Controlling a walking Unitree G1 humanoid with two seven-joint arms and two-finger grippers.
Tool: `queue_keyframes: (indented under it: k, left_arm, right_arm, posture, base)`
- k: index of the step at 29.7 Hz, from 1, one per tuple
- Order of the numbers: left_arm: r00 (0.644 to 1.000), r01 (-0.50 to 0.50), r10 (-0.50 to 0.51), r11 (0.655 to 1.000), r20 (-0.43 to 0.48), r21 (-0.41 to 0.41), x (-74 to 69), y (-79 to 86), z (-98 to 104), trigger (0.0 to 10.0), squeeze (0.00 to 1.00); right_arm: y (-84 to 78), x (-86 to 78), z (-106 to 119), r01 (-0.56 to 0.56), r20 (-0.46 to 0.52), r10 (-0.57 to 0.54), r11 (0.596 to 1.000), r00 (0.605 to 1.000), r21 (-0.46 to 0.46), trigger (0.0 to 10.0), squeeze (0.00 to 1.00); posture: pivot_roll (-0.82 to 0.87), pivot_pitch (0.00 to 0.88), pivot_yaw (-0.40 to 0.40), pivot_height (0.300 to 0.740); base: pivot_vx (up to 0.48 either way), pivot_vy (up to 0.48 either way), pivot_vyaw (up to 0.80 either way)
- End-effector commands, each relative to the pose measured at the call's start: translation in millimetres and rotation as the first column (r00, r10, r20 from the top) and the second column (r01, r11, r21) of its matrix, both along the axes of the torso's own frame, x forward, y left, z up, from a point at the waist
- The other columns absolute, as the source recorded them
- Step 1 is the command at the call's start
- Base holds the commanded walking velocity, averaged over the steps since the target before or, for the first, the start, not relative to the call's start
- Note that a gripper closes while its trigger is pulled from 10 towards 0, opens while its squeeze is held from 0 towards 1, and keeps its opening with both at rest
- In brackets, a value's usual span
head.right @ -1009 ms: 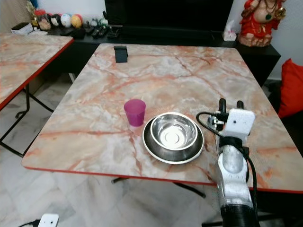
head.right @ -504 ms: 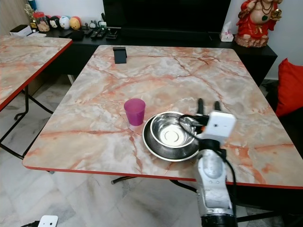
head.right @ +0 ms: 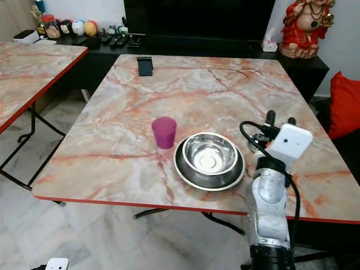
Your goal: Setting the table
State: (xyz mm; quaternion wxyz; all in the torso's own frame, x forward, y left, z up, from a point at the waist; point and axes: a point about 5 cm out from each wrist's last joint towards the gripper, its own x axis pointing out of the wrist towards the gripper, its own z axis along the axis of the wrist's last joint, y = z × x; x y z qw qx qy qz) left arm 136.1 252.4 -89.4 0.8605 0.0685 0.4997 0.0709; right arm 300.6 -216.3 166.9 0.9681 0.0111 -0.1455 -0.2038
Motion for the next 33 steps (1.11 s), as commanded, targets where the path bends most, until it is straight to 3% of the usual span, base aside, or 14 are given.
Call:
queue_keyframes:
  k: [1,9,20,33]
  left_arm:
    - [1.000,-0.001,0.001,1.000,-0.011,0.004,-5.5,2.7,-1,10.0,0.00]
    - [1.000,0.000,0.000,1.000,-0.014,0.005,-8.1,3.5,-2,10.0,0.00]
    - [0.999,0.028,-0.028,1.000,-0.025,0.010,-10.1,3.4,-2,10.0,0.00]
    - [1.000,0.020,-0.020,1.000,-0.017,0.010,-7.1,2.7,-1,10.0,0.00]
  right_arm:
    - [3.4,3.2,5,-0.027,-0.006,0.027,0.999,1.000,-0.046,10.0,0.00]
    - [-0.7,-3.9,5,-0.015,0.007,0.015,0.998,1.000,-0.057,10.0,0.00]
    - [9.5,-8.8,2,-0.073,0.006,0.074,0.993,0.997,-0.091,10.0,0.00]
    - [16.5,-1.6,9,-0.111,0.009,0.113,0.986,0.994,-0.126,10.0,0.00]
  posture:
    - [0.01,0.000,-0.012,0.711]
    - [0.00,0.000,-0.011,0.711]
    - [0.00,0.000,-0.005,0.711]
    - [0.00,0.000,-0.011,0.711]
  base:
    - [0.000,0.364,0.00]
    - [0.000,0.316,0.00]
    - [0.000,0.321,0.00]
    - [0.000,0.319,0.00]
